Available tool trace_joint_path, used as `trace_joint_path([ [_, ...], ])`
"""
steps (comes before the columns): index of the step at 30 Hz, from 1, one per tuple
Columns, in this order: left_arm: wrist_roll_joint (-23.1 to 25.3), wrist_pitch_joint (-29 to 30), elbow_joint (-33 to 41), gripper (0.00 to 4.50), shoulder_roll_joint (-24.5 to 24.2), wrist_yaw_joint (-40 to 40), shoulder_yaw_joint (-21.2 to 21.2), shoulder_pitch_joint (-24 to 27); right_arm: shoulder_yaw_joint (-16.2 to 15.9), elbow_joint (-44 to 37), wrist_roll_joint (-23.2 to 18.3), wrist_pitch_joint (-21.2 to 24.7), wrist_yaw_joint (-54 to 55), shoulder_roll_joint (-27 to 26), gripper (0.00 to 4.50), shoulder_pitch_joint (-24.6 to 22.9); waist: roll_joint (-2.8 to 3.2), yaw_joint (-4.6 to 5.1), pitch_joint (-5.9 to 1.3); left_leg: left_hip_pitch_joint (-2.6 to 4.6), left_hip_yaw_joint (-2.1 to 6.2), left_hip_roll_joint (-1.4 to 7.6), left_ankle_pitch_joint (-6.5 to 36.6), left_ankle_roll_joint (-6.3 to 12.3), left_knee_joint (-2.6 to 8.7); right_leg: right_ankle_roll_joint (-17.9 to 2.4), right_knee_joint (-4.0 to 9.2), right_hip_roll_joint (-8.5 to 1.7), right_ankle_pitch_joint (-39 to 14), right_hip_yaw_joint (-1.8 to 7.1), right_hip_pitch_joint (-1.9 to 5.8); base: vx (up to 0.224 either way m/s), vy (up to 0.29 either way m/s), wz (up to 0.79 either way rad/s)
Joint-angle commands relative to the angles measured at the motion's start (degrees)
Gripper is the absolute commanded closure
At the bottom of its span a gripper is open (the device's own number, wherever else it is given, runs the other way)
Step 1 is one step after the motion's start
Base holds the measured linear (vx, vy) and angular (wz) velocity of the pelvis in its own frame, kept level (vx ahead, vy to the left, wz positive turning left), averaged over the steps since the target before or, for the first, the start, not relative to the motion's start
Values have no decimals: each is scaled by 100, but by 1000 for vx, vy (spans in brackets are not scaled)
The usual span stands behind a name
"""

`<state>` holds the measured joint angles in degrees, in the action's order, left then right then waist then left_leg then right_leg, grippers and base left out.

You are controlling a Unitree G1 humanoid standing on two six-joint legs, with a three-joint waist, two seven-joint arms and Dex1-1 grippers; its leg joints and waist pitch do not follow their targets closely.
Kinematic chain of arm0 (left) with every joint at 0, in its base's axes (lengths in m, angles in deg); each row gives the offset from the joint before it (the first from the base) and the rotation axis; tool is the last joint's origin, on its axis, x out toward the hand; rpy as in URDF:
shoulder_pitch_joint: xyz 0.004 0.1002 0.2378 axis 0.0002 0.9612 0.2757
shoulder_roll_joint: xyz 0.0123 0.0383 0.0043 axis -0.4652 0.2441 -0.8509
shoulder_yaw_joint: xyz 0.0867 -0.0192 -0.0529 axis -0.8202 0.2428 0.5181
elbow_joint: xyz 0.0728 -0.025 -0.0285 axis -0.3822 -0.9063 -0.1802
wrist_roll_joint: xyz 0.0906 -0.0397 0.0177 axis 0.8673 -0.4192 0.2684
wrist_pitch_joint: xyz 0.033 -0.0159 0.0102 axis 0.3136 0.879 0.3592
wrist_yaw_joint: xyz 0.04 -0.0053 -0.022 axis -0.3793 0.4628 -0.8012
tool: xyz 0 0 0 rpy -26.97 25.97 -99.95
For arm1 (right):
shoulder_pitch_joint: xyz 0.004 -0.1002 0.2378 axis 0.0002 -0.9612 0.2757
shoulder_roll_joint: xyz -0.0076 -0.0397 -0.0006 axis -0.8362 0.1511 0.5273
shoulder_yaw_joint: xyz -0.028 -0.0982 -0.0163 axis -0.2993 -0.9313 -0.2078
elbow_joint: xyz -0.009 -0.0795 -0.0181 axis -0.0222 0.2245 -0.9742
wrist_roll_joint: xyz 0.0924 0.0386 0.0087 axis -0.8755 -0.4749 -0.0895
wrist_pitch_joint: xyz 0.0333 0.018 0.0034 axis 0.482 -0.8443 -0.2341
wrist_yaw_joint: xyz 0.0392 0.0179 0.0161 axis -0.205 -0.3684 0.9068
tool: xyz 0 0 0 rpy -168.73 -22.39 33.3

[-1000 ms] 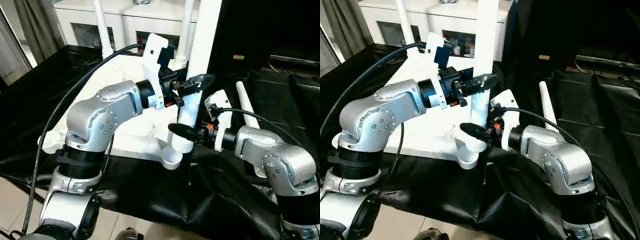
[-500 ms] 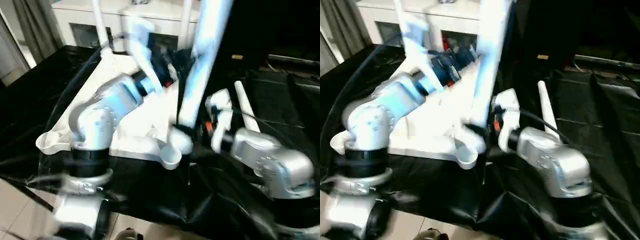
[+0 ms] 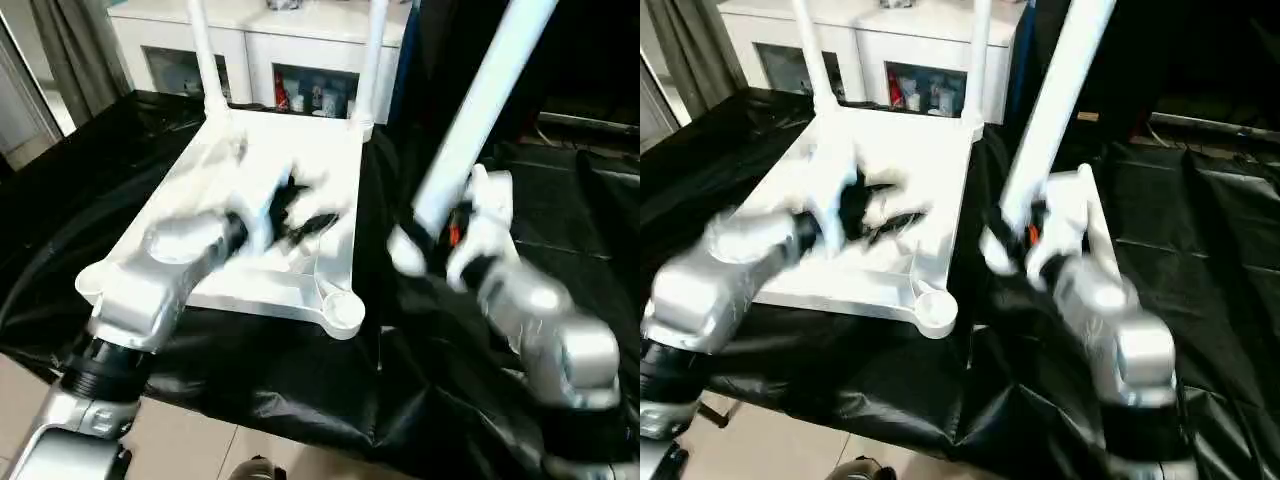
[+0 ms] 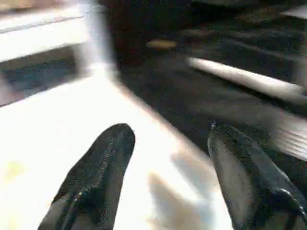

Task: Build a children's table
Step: Pick table leg

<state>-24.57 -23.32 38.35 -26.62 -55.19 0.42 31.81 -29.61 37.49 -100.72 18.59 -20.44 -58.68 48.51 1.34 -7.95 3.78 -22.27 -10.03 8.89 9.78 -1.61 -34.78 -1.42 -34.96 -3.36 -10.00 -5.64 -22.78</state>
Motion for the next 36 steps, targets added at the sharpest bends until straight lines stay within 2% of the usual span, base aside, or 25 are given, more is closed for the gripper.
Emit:
trace_joint_path([
  [1, 143, -240, 57, 155, 115, -614, 418, 182, 181, -224, 141, 76, 344, -19, 259, -134, 11, 46, -455, 131, 235, 437, 1319, -295, 441, -379, 474, -617, -1609, 390, 282, 0, 0, 0],
  [5, 112, -577, 374, 155, 556, -1230, 872, 753, 531, -538, 165, -232, 666, -295, 259, -536, -58, -79, -458, 21, 175, 373, 967, 280, 225, -730, 581, -1076, -2034, 631, 404, 0, 0, 0],
  [6, 306, -796, 490, 155, 665, -1461, 847, 1110, 683, -708, 87, -291, 717, -456, 259, -759, -73, -185, -437, -111, 300, 424, 685, 538, -107, -794, 740, -1563, -2502, 918, 469, 0, 0, 0],
  [9, 577, -922, 637, 155, 746, -1698, 677, 1509, 768, -891, -14, -358, 753, -587, 259, -996, -30, -238, -427, -304, 528, 436, 646, 525, -416, -893, 767, -1759, -2763, 1095, 484, 4, 78, -7],
  [11, 630, -952, 676, 155, 790, -1784, 657, 1579, 765, -924, -41, -371, 800, -607, 259, -1034, 3, -216, -384, -176, 496, 345, 585, 581, -175, -999, 751, -1371, -2860, 824, 359, -32, 169, 2],
  [13, 702, -942, 809, 155, 878, -1887, 579, 1722, 767, -890, 2, -430, 967, -678, 259, -1087, 91, -46, -372, 147, 312, 339, 1129, 801, 231, -824, 599, -787, -2687, 491, 163, -55, 213, 9],
  [14, 726, -920, 840, 155, 912, -1922, 564, 1744, 758, -857, 20, -523, 992, -707, 259, -1080, 187, 183, -405, 350, 214, 279, 1750, 867, 488, -490, 297, -293, -2352, 160, 31, -88, 261, 13],
  [15, 781, -891, 867, 155, 964, -1947, 566, 1731, 760, -848, 40, -592, 997, -759, 259, -1056, 229, 356, -375, 355, 85, 307, 2565, 717, 791, -246, -148, -4, -1803, -98, -98, -88, 261, 13],
  [16, 783, -890, 867, 155, 966, -1948, 567, 1730, 760, -848, 40, -594, 996, -761, 259, -1054, 260, 366, -372, 242, -27, 384, 3337, 515, 1043, -63, -709, 45, -1200, -291, -11, -98, 242, 17],
  [17, 839, -916, 868, 155, 973, -1963, 559, 1707, 767, -861, 48, -642, 972, -830, 259, -1051, 183, 424, -358, 237, -12, 397, 3511, 533, 1068, -14, -759, 9, -1012, -309, 32, -110, 167, 16],
  [18, 917, -962, 858, 155, 945, -1979, 533, 1666, 709, -851, 164, -634, 995, -827, 259, -1061, 22, 396, -323, 129, -263, 452, 4007, -172, 1152, -31, -593, -308, -1622, -116, 196, -110, 167, 16],
  [19, 953, -915, 868, 155, 929, -1998, 516, 1628, 668, -835, 248, -622, 1022, -811, 259, -1071, -141, 350, -380, 103, -280, 420, 3730, -470, 952, 35, -382, -611, -2455, 171, 259, -106, 98, 8],
  [20, 1160, -913, 904, 155, 850, -2071, 431, 1591, 643, -817, 271, -550, 1024, -793, 259, -1076, -299, 161, -375, 329, -79, 208, 2901, -540, -198, 43, 557, -1507, -3991, 777, -191, -114, 104, 13],
  [21, 1419, -869, 949, 155, 732, -2103, 286, 1547, 642, -794, 299, -515, 1075, -802, 259, -1085, -122, 263, -371, -142, 754, 17, 940, -197, -1217, -14, 807, -1973, -4745, 1140, 35, -114, 104, 13],
  [22, 1596, -838, 979, 155, 650, -2121, 184, 1519, 647, -780, 310, -491, 1110, -812, 259, -1089, -98, 380, -242, -240, 910, 26, 475, -667, -997, -302, 611, -1492, -4572, 302, 217, -54, 168, -25],
  [23, 1548, -820, 1013, 155, 697, -2109, 172, 1511, 615, -761, 354, -556, 1105, -791, 259, -1101, 99, 446, -268, -45, 960, 92, 1305, -955, -488, -421, 381, -944, -4136, -98, 189, -25, 208, -36],
  [24, 1468, -801, 1040, 155, 755, -2096, 187, 1514, 586, -747, 390, -622, 1104, -775, 259, -1111, 398, 718, -370, 135, 1554, 596, 3145, -1442, 414, -247, -404, -135, -1951, -62, 169, -25, 208, -36],
  [25, 1342, -751, 1071, 155, 855, -2094, 240, 1513, 531, -747, 566, -728, 1212, -747, 259, -1122, 399, 719, -432, 191, 1719, 946, 3342, -1462, 600, -169, -664, -135, -1069, 44, 35, -103, 180, 11],
  [26, 1265, -710, 1083, 155, 930, -2100, 272, 1510, 532, -740, 493, -732, 1138, -753, 259, -1123, 556, 735, -377, 96, 1688, 984, 3560, -1421, 720, 38, -973, -51, -709, 69, -78, -104, 93, 3],
  [27, 1256, -718, 1095, 155, 974, -2111, 266, 1514, 550, -770, 375, -737, 1030, -768, 259, -1140, 531, 768, -404, 156, 1751, 1042, 3460, -1003, 724, 30, -1055, -56, -929, 112, -179, -104, 93, 3],
  [30, 1202, -703, 1113, 155, 1090, -2140, 305, 1526, 593, -805, 285, -721, 977, -801, 259, -1150, 415, 738, -467, 167, 1553, 723, 3832, -100, 804, -109, -862, -59, -1164, 239, 64, -107, -30, -11],
  [32, 1138, -506, 1100, 155, 1114, -2104, 324, 1489, 593, -810, 281, -762, 971, -801, 259, -1160, 137, 679, -502, 65, 1350, 293, 3249, 245, 637, -410, -241, -283, -1329, 539, 277, -122, -123, -18],
  [33, 1122, -558, 1089, 155, 1083, -2035, 307, 1489, 596, -819, 244, -774, 931, -818, 259, -1175, -170, 377, -516, -139, 640, -232, 963, 2, -444, -39, 639, -1004, -2933, 705, 328, -119, -134, -17],
  [34, 1089, -739, 1075, 155, 1026, -1883, 292, 1521, 562, -839, 253, -781, 883, -815, 259, -1196, -160, 284, -562, -202, 614, -181, 496, 10, -428, 291, 606, -981, -3213, 875, 406, -131, -159, -18],
  [36, 1044, -831, 1084, 155, 1000, -1761, 303, 1571, 494, -859, 311, -783, 852, -783, 259, -1208, -181, 232, -441, -310, 544, -114, 213, -90, -315, 1056, 588, -888, -4139, 754, 377, -116, -157, -25],
])
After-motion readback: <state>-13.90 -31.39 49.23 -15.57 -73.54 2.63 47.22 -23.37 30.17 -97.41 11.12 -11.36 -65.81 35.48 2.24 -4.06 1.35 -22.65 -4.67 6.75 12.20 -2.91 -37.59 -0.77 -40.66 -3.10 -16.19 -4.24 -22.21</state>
